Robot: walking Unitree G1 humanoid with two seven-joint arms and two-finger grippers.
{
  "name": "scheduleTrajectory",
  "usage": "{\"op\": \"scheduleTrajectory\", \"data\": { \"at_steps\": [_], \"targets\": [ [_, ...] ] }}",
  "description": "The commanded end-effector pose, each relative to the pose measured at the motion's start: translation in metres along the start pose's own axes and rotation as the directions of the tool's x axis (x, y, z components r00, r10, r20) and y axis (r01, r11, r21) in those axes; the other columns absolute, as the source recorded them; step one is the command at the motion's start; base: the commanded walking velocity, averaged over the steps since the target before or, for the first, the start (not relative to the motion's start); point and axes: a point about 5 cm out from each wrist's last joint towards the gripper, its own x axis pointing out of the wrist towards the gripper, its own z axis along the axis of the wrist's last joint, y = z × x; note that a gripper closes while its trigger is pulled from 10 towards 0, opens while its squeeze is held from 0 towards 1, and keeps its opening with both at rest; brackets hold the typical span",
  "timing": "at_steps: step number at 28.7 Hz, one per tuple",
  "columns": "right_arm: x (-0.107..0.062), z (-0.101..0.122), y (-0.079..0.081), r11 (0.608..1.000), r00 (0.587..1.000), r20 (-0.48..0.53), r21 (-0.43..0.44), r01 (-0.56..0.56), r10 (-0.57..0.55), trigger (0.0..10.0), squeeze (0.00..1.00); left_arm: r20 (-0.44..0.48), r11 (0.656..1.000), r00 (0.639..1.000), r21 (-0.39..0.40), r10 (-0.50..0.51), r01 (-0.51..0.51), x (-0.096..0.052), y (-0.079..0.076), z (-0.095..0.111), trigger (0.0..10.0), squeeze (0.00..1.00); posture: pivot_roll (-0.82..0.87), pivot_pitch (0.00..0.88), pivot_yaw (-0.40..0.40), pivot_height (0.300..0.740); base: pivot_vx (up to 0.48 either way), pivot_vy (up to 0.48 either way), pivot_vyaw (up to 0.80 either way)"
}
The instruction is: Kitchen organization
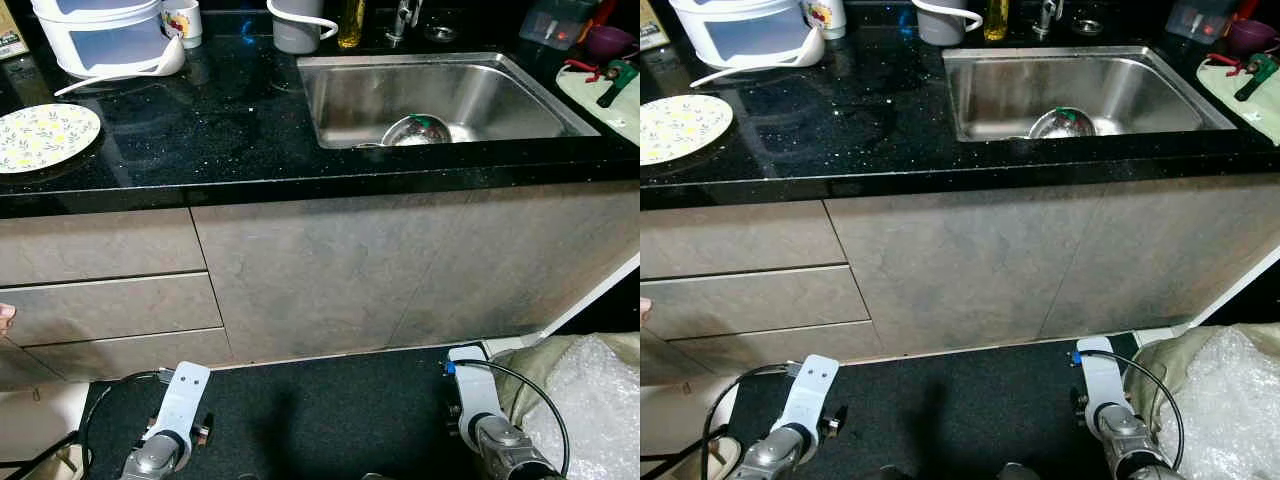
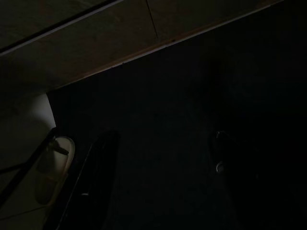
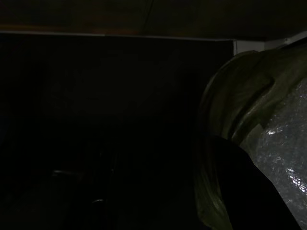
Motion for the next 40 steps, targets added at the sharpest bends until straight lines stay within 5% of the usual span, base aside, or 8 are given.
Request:
{"op": "scheduleTrajectory", "data": {
  "at_steps": [1,13,40],
  "targets": [
    [-0.001,-0.011,0.001,0.999,0.998,-0.057,-0.033,-0.019,0.017,10.0,0.00,-0.029,1.000,0.999,0.003,-0.013,0.013,-0.002,-0.003,-0.007,10.0,0.00,0.00,0.084,-0.036,0.740,0.000,0.000,0.00],
    [-0.002,-0.020,0.009,0.995,0.992,-0.112,-0.072,-0.065,0.057,10.0,0.00,-0.038,1.000,0.999,0.003,-0.019,0.020,-0.001,-0.005,-0.006,10.0,0.00,0.00,0.082,-0.040,0.740,0.000,0.000,0.00],
    [-0.003,-0.014,-0.008,0.996,0.993,-0.106,-0.075,-0.052,0.043,10.0,0.00,-0.024,1.000,0.999,0.009,-0.025,0.025,0.000,-0.005,-0.002,10.0,0.00,-0.03,0.090,-0.035,0.740,0.000,0.000,0.00]
  ]
}}
